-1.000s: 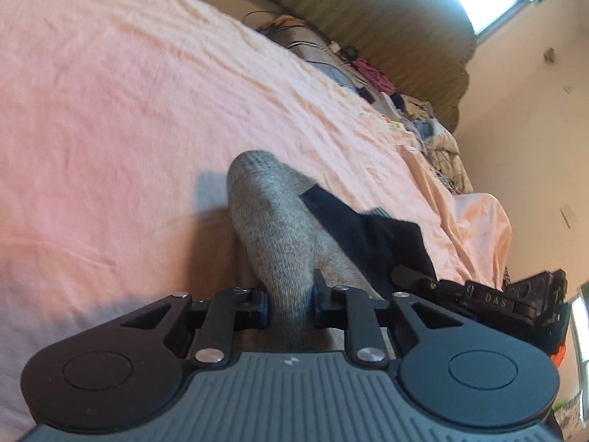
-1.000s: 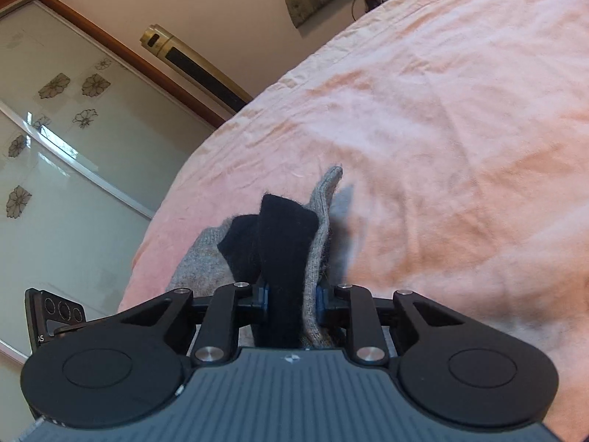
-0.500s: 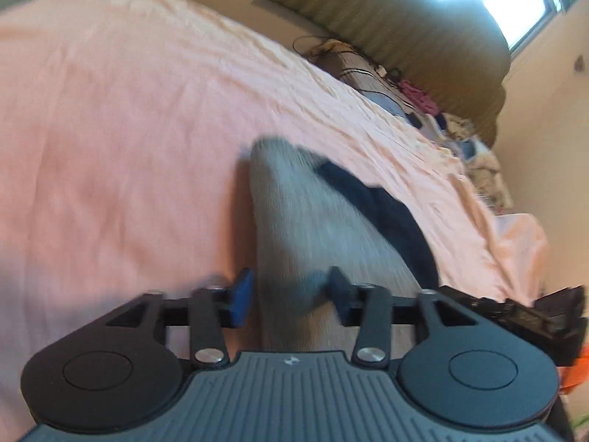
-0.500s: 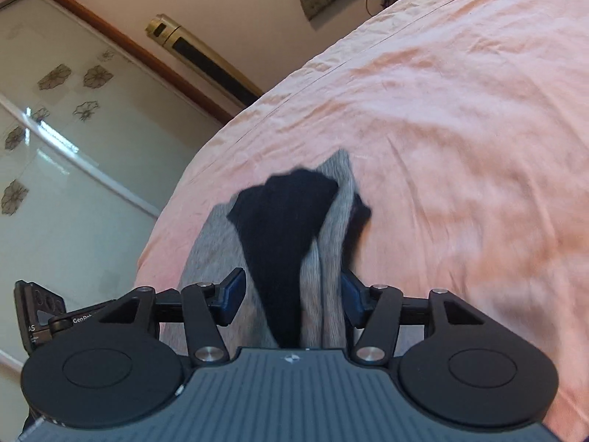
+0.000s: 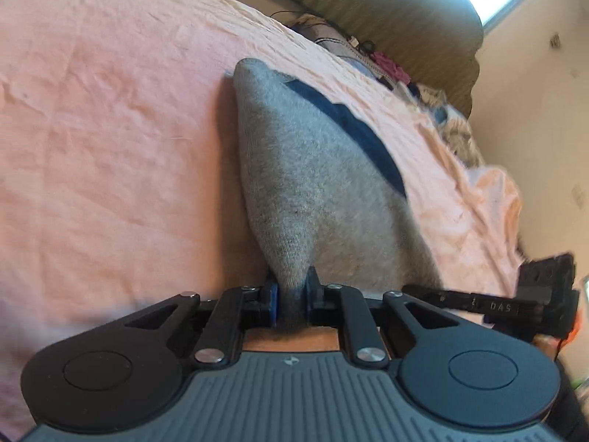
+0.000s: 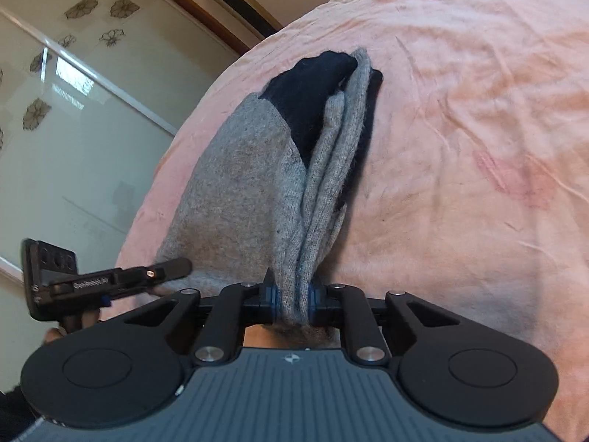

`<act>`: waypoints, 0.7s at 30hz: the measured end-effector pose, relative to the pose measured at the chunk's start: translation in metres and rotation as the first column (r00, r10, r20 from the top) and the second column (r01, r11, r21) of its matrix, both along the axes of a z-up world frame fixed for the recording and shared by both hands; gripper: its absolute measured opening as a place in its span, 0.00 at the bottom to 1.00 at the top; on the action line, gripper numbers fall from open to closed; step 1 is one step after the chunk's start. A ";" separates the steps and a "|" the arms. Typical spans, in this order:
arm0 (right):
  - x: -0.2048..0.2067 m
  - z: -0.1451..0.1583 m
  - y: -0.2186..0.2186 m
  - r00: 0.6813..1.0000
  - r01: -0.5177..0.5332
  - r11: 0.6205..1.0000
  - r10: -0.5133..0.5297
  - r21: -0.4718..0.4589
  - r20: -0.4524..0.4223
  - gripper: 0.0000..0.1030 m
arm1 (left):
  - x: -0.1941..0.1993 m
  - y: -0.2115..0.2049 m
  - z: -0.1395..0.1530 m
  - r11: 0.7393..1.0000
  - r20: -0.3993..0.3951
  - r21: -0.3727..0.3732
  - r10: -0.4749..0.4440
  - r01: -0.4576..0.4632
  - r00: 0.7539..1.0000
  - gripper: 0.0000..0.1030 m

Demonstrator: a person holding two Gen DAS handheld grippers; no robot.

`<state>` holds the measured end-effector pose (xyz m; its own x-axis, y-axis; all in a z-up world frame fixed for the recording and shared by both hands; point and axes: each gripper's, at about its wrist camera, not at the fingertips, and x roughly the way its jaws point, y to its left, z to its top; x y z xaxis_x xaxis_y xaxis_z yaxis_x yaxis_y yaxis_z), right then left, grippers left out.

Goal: Fold small clothes

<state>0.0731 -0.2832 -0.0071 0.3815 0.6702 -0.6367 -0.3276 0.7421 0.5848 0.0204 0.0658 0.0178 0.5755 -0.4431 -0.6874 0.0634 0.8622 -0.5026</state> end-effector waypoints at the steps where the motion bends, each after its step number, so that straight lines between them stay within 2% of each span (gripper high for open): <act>1: -0.003 -0.001 -0.001 1.000 -0.002 1.000 0.001 0.008 0.029 0.18 | -0.003 -0.003 -0.003 0.997 0.015 0.076 -0.005 0.004 1.000 0.13; 3: 0.000 0.001 -0.006 1.000 0.009 0.999 -0.010 0.032 0.022 0.24 | -0.014 -0.007 0.003 0.989 0.071 0.144 -0.025 0.015 0.997 0.15; 4: 0.002 0.008 -0.009 0.999 0.038 0.999 -0.039 0.024 0.033 0.32 | -0.021 -0.011 0.014 0.978 0.114 0.208 -0.025 0.000 0.993 0.15; 5: 0.004 0.018 -0.014 0.993 0.089 0.996 -0.090 0.014 0.074 0.37 | -0.027 -0.016 0.026 0.966 0.175 0.258 -0.027 -0.019 0.984 0.16; 7: 0.019 0.041 -0.017 0.974 0.145 0.989 -0.144 0.009 0.176 0.37 | -0.034 -0.029 0.051 0.944 0.315 0.324 -0.053 -0.055 0.948 0.20; 9: 0.043 0.061 0.001 0.958 0.146 0.989 -0.135 -0.028 0.254 0.37 | -0.022 -0.047 0.065 0.936 0.388 0.347 -0.085 -0.060 0.918 0.44; 10: 0.056 0.069 0.015 0.953 0.123 0.992 -0.108 -0.035 0.282 0.37 | -0.010 -0.057 0.066 0.934 0.391 0.355 -0.104 -0.046 0.914 0.66; 12: 0.091 0.073 0.047 0.959 0.066 0.997 -0.055 -0.029 0.278 0.42 | 0.018 -0.078 0.057 0.921 0.392 0.388 -0.138 -0.027 0.910 0.68; 13: 0.109 0.070 0.064 0.962 0.054 0.997 -0.040 -0.046 0.269 0.48 | 0.033 -0.091 0.045 0.899 0.378 0.438 -0.165 -0.019 0.911 0.68; 14: 0.123 0.064 0.078 0.963 0.045 0.995 -0.019 -0.092 0.269 0.51 | 0.045 -0.100 0.035 0.871 0.346 0.492 -0.180 -0.014 0.921 0.67; 15: 0.137 0.053 0.094 0.962 0.050 0.982 0.002 -0.182 0.273 0.51 | 0.057 -0.107 0.021 0.845 0.294 0.535 -0.187 0.001 0.937 0.67; 16: 0.146 0.039 0.104 0.966 0.055 0.963 0.016 -0.265 0.258 0.51 | 0.061 -0.111 0.009 0.825 0.272 0.565 -0.206 0.017 0.940 0.67; 17: 0.149 0.026 0.109 0.965 0.051 0.946 0.036 -0.319 0.260 0.51 | 0.056 -0.112 0.001 0.802 0.302 0.597 -0.232 0.006 0.924 0.67; 18: 0.145 0.017 0.108 0.948 0.050 0.945 0.057 -0.324 0.313 0.53 | 0.050 -0.112 -0.004 0.787 0.317 0.617 -0.257 0.008 0.913 0.67; 21: 0.149 0.008 0.080 0.954 0.048 0.978 0.017 -0.205 0.300 0.53 | 0.042 -0.106 -0.008 0.782 0.324 0.623 -0.287 0.024 0.901 0.67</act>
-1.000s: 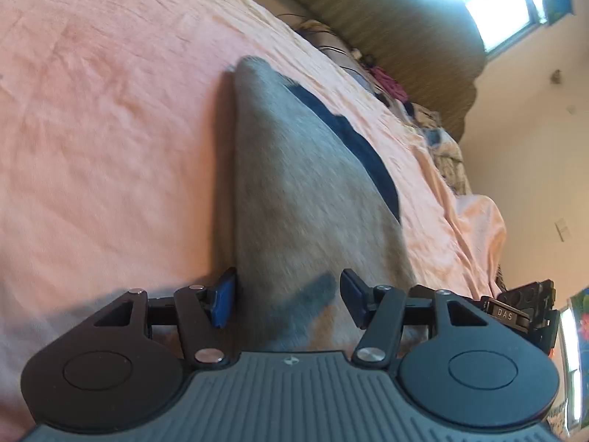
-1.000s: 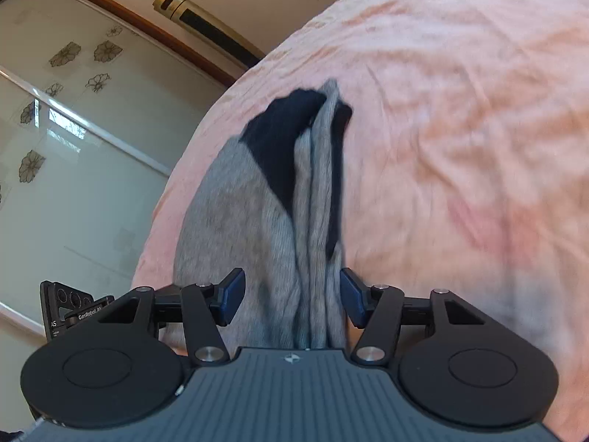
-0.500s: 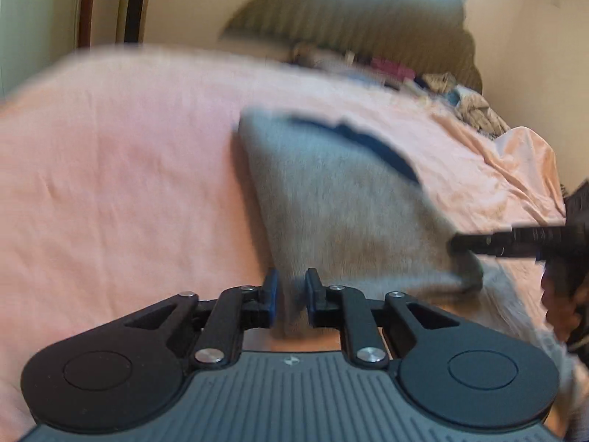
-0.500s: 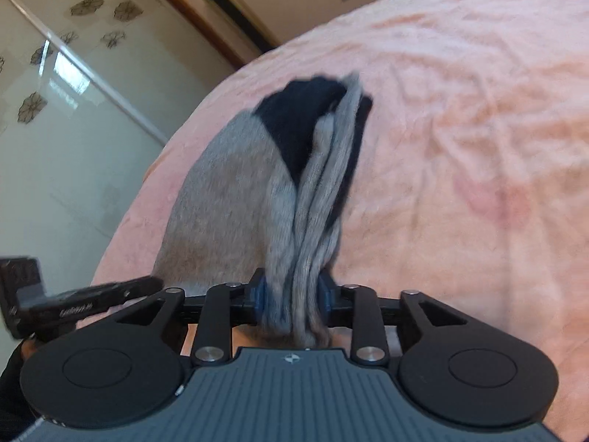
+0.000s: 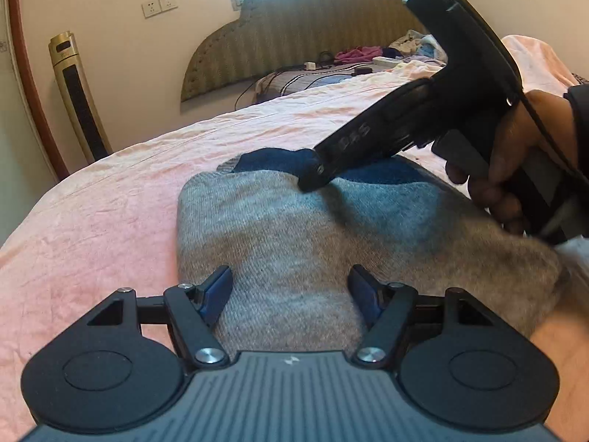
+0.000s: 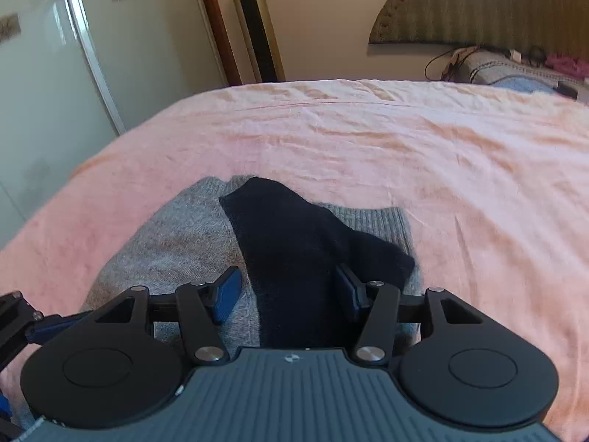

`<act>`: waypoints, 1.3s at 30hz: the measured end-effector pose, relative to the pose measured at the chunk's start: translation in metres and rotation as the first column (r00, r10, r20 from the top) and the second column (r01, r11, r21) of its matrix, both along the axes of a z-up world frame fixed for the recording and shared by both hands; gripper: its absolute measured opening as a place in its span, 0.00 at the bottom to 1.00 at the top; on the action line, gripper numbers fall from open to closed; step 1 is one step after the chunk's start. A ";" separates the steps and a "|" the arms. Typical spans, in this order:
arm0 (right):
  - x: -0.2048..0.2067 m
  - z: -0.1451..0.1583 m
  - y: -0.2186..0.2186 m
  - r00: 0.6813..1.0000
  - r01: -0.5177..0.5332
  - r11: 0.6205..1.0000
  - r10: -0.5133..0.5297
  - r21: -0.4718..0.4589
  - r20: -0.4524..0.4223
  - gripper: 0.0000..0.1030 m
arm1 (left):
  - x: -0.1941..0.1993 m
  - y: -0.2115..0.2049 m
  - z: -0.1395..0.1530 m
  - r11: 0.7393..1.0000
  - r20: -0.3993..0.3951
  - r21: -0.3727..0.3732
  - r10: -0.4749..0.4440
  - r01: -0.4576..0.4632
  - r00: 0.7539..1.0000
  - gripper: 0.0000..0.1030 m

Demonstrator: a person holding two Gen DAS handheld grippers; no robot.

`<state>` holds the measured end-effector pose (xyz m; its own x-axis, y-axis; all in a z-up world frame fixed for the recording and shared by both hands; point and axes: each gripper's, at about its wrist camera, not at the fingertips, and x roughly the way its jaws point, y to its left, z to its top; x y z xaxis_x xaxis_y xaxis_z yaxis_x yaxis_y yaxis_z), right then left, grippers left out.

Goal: Fold small clothes

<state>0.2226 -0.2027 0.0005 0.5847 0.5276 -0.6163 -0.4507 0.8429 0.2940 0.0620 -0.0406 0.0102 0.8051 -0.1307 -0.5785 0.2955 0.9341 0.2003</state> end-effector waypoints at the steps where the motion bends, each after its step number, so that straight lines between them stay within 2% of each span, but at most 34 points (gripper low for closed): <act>1: -0.001 0.000 0.000 1.000 -0.003 1.000 0.003 -0.012 0.007 0.53 | 0.001 0.002 0.000 1.000 0.004 -0.004 -0.010 0.010 1.000 0.68; 3: -0.004 0.007 0.008 1.000 -0.013 0.997 0.015 -0.076 0.015 0.53 | 0.002 0.002 0.003 1.000 0.002 -0.004 -0.009 0.009 1.000 0.68; 5: -0.001 0.023 0.018 1.000 0.009 0.993 -0.011 -0.116 -0.015 0.58 | -0.005 0.006 0.011 1.000 0.008 -0.009 0.000 0.001 1.000 0.68; 7: -0.007 0.045 0.021 0.999 0.044 0.998 -0.044 -0.055 0.005 0.61 | -0.021 0.007 0.023 0.999 0.016 -0.051 -0.003 0.004 1.000 0.68; 9: -0.015 0.063 0.035 0.999 -0.043 0.998 0.042 0.042 0.016 0.63 | -0.033 0.011 0.026 0.996 0.017 -0.086 -0.022 0.024 1.000 0.68; 11: -0.013 0.066 0.062 0.991 -0.130 0.990 0.131 0.052 -0.019 0.74 | -0.038 0.009 0.021 0.996 -0.009 -0.082 -0.037 0.036 0.999 0.68; 13: -0.004 0.055 0.098 0.976 -0.209 0.978 0.209 -0.007 -0.063 0.80 | -0.037 0.007 0.011 0.998 -0.031 -0.058 -0.031 0.029 0.999 0.67; 15: 0.009 0.030 0.127 0.965 -0.234 0.969 0.220 -0.085 -0.143 0.81 | -0.033 0.011 0.004 0.997 -0.059 -0.075 -0.018 0.014 0.998 0.68; 16: 0.012 0.019 0.135 0.968 -0.230 0.965 0.213 -0.126 -0.131 0.86 | -0.032 0.015 0.002 0.995 -0.058 -0.095 -0.011 0.005 0.998 0.69; 18: 0.010 0.002 0.146 0.974 -0.224 0.947 0.222 -0.232 -0.037 0.93 | -0.031 0.019 -0.001 0.992 -0.059 -0.123 -0.003 -0.004 0.998 0.69; 19: 0.008 -0.003 0.152 0.973 -0.224 0.936 0.229 -0.270 -0.013 1.00 | -0.030 0.019 0.000 0.992 -0.060 -0.123 0.001 -0.009 0.998 0.70; 21: 0.002 -0.003 0.164 0.972 -0.218 0.917 0.234 -0.335 0.006 1.00 | -0.031 0.018 -0.002 0.994 -0.049 -0.113 0.000 -0.005 0.999 0.70; 22: 0.000 0.001 0.161 0.974 -0.215 0.922 0.228 -0.320 0.003 1.00 | -0.032 0.019 -0.002 0.993 -0.046 -0.116 -0.003 -0.002 0.999 0.70; 23: -0.002 0.008 0.152 0.980 -0.189 0.942 0.198 -0.276 0.008 0.92 | -0.031 0.021 -0.002 0.992 -0.048 -0.127 -0.004 -0.002 0.999 0.70; 25: -0.009 0.026 0.122 0.993 -0.120 0.983 0.121 -0.141 -0.004 0.84 | -0.031 0.025 -0.002 0.990 -0.047 -0.143 -0.004 -0.003 0.999 0.70; 27: -0.024 0.040 0.086 0.997 -0.071 0.997 0.071 -0.012 0.012 0.86 | -0.034 0.025 -0.003 0.989 -0.045 -0.146 -0.002 -0.005 0.999 0.70; 28: -0.030 0.042 0.072 0.998 -0.053 0.999 0.053 0.012 0.018 0.91 | -0.034 0.025 -0.003 0.989 -0.044 -0.147 -0.003 -0.004 0.999 0.71; 31: -0.033 0.017 0.046 0.999 0.005 0.999 -0.008 -0.051 -0.054 0.93 | -0.034 0.027 -0.004 0.988 -0.045 -0.152 -0.007 0.000 0.999 0.73; 33: -0.043 -0.002 0.027 1.000 -0.012 1.000 0.012 -0.007 0.028 0.94 | -0.035 0.025 -0.004 0.989 -0.042 -0.145 -0.013 0.007 0.999 0.74; 35: -0.042 -0.001 0.025 1.000 -0.002 1.000 0.002 0.015 0.015 0.94 | -0.035 0.025 -0.004 0.990 -0.040 -0.139 -0.011 0.006 0.999 0.74; 37: -0.040 0.008 0.035 1.000 -0.003 0.999 0.003 -0.046 -0.003 0.93 | -0.036 0.024 -0.004 0.990 -0.039 -0.138 -0.008 0.002 0.999 0.74; 39: -0.047 0.020 0.037 0.999 0.042 0.998 -0.043 -0.047 -0.026 0.90 | -0.037 0.024 -0.004 0.990 -0.037 -0.139 -0.005 0.000 0.999 0.74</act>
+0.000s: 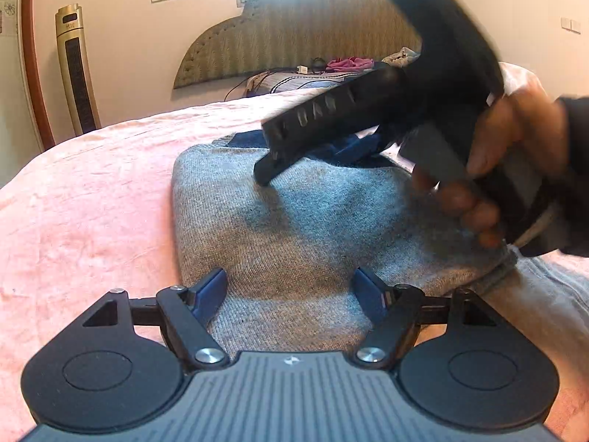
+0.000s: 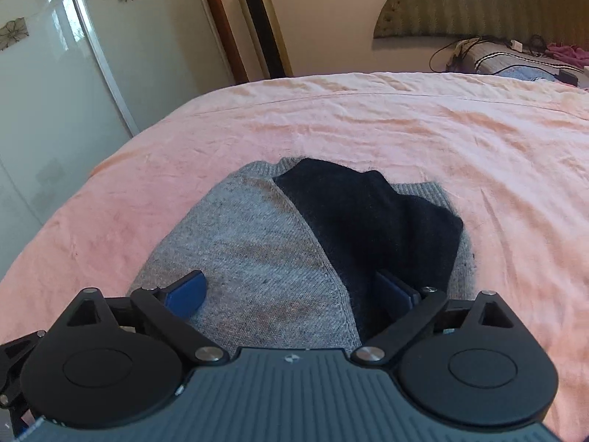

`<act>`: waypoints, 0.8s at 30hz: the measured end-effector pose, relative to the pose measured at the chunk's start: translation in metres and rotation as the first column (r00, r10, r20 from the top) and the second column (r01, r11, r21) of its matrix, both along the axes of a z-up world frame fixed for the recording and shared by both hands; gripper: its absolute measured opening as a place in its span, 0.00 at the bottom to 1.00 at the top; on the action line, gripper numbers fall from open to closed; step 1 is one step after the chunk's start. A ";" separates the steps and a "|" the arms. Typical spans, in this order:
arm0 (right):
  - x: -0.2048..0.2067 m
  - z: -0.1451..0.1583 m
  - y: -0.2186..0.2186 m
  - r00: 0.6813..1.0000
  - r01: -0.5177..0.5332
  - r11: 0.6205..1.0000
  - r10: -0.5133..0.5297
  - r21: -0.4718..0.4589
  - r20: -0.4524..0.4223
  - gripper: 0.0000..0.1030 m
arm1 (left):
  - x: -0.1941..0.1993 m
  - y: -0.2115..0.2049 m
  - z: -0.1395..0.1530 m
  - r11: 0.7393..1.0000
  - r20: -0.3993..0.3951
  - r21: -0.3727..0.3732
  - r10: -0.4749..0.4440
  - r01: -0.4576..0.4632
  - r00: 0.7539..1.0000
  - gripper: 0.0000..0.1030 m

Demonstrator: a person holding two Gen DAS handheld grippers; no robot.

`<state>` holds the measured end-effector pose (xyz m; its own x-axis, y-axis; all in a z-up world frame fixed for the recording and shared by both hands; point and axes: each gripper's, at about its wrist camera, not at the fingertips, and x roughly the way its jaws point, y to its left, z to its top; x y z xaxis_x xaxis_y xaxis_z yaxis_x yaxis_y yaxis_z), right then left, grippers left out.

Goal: Fold small clothes

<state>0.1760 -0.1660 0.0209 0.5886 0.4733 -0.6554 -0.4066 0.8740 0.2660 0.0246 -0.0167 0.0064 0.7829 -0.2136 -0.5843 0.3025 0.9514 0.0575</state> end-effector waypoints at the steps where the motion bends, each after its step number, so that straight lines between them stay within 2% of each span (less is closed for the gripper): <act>1: -0.007 0.006 -0.003 1.000 -0.002 0.999 0.002 0.034 0.003 0.90 | -0.002 -0.001 0.001 1.000 0.000 -0.003 0.003 -0.003 1.000 0.75; 3: -0.018 0.004 -0.007 1.000 -0.022 0.997 0.022 0.079 0.012 0.94 | -0.001 -0.007 -0.001 1.000 -0.001 -0.004 0.004 -0.004 1.000 0.75; 4: -0.016 -0.007 -0.009 1.000 -0.014 0.998 0.015 0.058 -0.010 0.97 | -0.001 -0.009 -0.001 1.000 -0.001 -0.004 0.003 -0.003 1.000 0.76; 5: -0.015 -0.020 -0.012 1.000 -0.018 0.999 0.018 0.028 0.003 0.97 | 0.001 -0.009 -0.002 1.000 0.000 -0.003 0.000 0.000 1.000 0.76; 6: -0.019 -0.023 -0.016 0.997 -0.042 0.999 0.041 0.016 0.062 0.97 | 0.003 -0.010 -0.003 1.000 0.001 0.002 -0.002 0.002 1.000 0.76; 9: -0.021 -0.007 -0.018 1.000 -0.010 0.999 0.010 0.039 0.015 0.93 | -0.006 -0.011 0.000 1.000 0.024 0.018 0.019 -0.020 1.000 0.76; 10: -0.020 0.002 -0.019 1.000 -0.006 0.998 0.004 0.056 0.022 0.89 | -0.011 -0.011 -0.001 1.000 0.035 0.017 0.021 -0.021 0.999 0.77; 13: -0.009 0.022 -0.019 0.997 -0.008 0.996 0.001 0.088 0.082 0.90 | -0.011 -0.013 -0.002 0.999 0.023 0.004 0.035 -0.035 0.999 0.80; 16: 0.022 0.018 -0.009 0.999 0.017 0.998 -0.019 0.053 0.038 0.91 | -0.007 -0.012 -0.001 0.999 -0.001 -0.013 0.042 -0.042 0.999 0.86; 18: 0.047 -0.004 -0.006 0.996 0.065 0.998 -0.065 0.010 -0.061 0.93 | -0.007 -0.011 -0.001 0.999 -0.008 -0.023 0.045 -0.045 0.999 0.87; 20: 0.051 -0.022 -0.009 0.999 0.051 0.999 -0.052 -0.016 -0.016 0.99 | -0.006 -0.007 -0.002 0.998 -0.016 -0.033 0.050 -0.050 0.999 0.88; 24: 0.048 -0.018 0.000 0.999 0.034 0.997 -0.034 -0.070 -0.012 1.00 | 0.002 -0.001 -0.003 0.994 -0.071 -0.074 0.081 -0.086 0.994 0.95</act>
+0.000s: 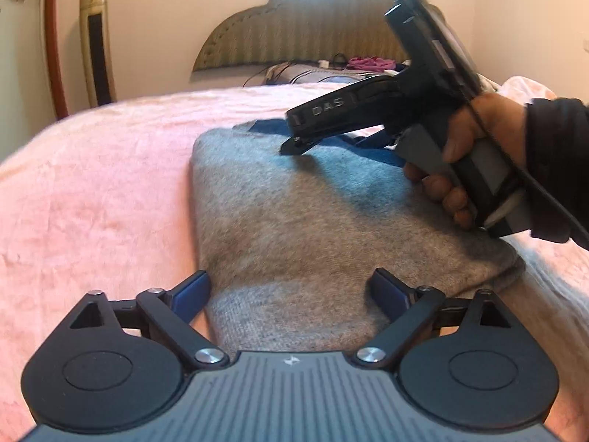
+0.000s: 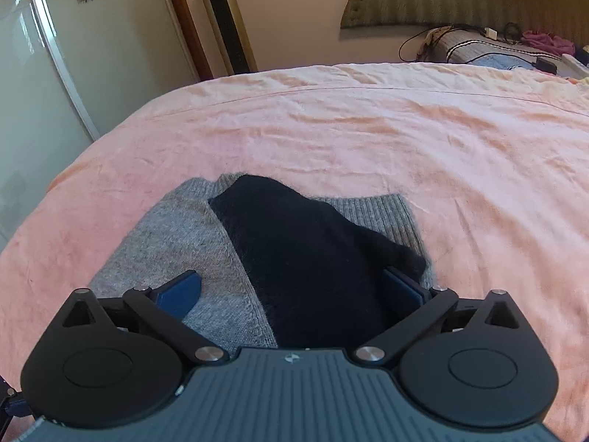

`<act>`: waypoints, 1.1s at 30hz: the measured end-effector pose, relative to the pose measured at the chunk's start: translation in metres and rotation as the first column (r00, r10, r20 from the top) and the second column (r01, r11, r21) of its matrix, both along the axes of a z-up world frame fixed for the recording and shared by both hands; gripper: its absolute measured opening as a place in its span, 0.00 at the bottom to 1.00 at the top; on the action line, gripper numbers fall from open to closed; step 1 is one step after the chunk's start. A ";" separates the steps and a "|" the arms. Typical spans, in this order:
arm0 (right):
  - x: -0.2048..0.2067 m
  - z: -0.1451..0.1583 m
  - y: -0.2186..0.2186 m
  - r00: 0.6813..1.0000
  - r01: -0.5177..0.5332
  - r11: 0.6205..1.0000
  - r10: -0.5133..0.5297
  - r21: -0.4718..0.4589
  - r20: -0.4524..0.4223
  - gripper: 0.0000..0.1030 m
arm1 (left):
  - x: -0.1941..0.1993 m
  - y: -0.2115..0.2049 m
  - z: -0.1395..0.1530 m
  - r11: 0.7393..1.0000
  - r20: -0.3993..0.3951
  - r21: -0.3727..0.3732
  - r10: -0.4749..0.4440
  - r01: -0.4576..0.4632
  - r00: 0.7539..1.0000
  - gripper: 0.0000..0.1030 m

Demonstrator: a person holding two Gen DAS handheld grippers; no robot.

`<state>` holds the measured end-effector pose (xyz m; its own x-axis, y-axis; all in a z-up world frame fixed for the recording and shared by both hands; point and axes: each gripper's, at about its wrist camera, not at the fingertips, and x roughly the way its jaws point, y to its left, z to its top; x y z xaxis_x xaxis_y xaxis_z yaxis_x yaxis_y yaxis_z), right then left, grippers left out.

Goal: Fold small clothes

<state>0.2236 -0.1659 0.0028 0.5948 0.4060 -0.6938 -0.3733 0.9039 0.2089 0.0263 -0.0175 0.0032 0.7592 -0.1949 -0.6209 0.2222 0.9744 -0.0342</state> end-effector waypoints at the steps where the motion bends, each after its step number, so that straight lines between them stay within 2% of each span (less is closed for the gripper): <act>1: -0.003 0.004 -0.003 1.000 0.015 1.000 -0.016 0.015 0.001 0.98 | 0.003 0.004 -0.001 1.000 -0.027 -0.031 0.004 -0.005 1.000 0.95; 2: -0.009 0.009 -0.008 0.999 0.049 0.998 -0.049 0.039 0.001 0.92 | 0.005 0.007 -0.002 0.999 -0.033 -0.054 0.007 -0.008 0.999 0.96; 3: -0.019 0.015 -0.017 0.997 0.081 0.993 -0.081 0.085 -0.003 0.92 | 0.005 0.009 -0.002 0.998 -0.033 -0.063 0.008 -0.010 0.999 0.96; 6: -0.058 0.030 -0.051 0.996 0.088 0.966 -0.092 0.242 0.006 0.96 | 0.004 0.009 -0.003 0.998 -0.032 -0.055 0.008 -0.010 0.999 0.97; 10: -0.101 0.029 -0.097 0.992 0.122 0.951 -0.103 0.283 -0.079 0.97 | 0.005 0.012 -0.006 0.998 -0.036 -0.058 0.005 -0.007 0.999 0.98; 15: -0.133 0.008 -0.122 0.970 0.095 0.931 -0.006 0.352 -0.245 0.96 | 0.009 0.015 -0.004 0.998 -0.050 -0.058 0.007 -0.010 0.999 0.99; 16: -0.138 0.004 -0.122 0.968 0.076 0.925 0.022 0.372 -0.250 0.97 | 0.012 0.017 -0.002 0.997 -0.066 -0.069 0.016 -0.021 0.998 0.99; 18: -0.145 0.001 -0.123 0.963 0.055 0.907 0.063 0.418 -0.262 0.97 | 0.008 0.023 0.003 0.988 -0.111 -0.148 0.019 -0.035 0.994 0.99; 19: -0.144 -0.001 -0.123 0.960 0.057 0.897 0.072 0.439 -0.272 0.97 | 0.007 0.029 0.005 0.974 -0.137 -0.221 0.010 -0.040 0.990 0.99; 20: -0.144 -0.002 -0.123 0.956 0.061 0.885 0.081 0.461 -0.283 0.97 | 0.009 0.038 0.006 0.949 -0.172 -0.311 0.000 -0.054 0.985 0.99; 21: -0.143 -0.004 -0.124 0.952 0.065 0.874 0.089 0.482 -0.291 0.96 | 0.010 0.048 0.007 0.913 -0.205 -0.398 0.001 -0.084 0.979 0.99; 22: -0.142 -0.005 -0.124 0.951 0.070 0.868 0.091 0.492 -0.297 0.91 | 0.013 0.060 0.005 0.863 -0.249 -0.488 0.004 -0.129 0.969 0.98; 23: -0.139 -0.006 -0.123 0.949 0.075 0.865 0.091 0.496 -0.303 0.81 | 0.016 0.070 0.002 0.821 -0.279 -0.547 0.007 -0.165 0.960 0.96; 24: -0.134 -0.009 -0.123 0.943 0.085 0.868 0.088 0.490 -0.321 0.72 | 0.019 0.078 0.000 0.786 -0.306 -0.584 0.018 -0.202 0.952 0.93; 25: -0.131 -0.011 -0.123 0.939 0.097 0.875 0.077 0.475 -0.335 0.52 | 0.021 0.083 -0.002 0.773 -0.323 -0.593 0.029 -0.226 0.946 0.80; 26: -0.128 -0.013 -0.123 0.936 0.105 0.881 0.069 0.461 -0.344 0.37 | 0.024 0.084 -0.002 0.779 -0.339 -0.581 0.033 -0.237 0.940 0.59; 27: -0.126 -0.014 -0.124 0.934 0.103 0.888 0.068 0.447 -0.351 0.31 | 0.026 0.084 -0.003 0.794 -0.357 -0.556 0.038 -0.245 0.933 0.48; 28: -0.126 -0.015 -0.125 0.933 0.095 0.893 0.075 0.440 -0.352 0.25 | 0.027 0.084 -0.003 0.808 -0.371 -0.535 0.038 -0.247 0.928 0.32; 30: -0.128 -0.013 -0.124 0.935 0.070 0.898 0.093 0.435 -0.343 0.22 | 0.028 0.084 -0.004 0.823 -0.392 -0.512 0.032 -0.247 0.919 0.15; 31: -0.130 -0.011 -0.124 0.938 0.053 0.900 0.103 0.433 -0.330 0.21 | 0.027 0.084 -0.002 0.828 -0.395 -0.507 0.025 -0.241 0.918 0.13; 33: -0.138 -0.001 -0.126 0.946 0.012 0.901 0.131 0.433 -0.298 0.20 | 0.018 0.081 0.010 0.853 -0.356 -0.481 0.019 -0.201 0.934 0.12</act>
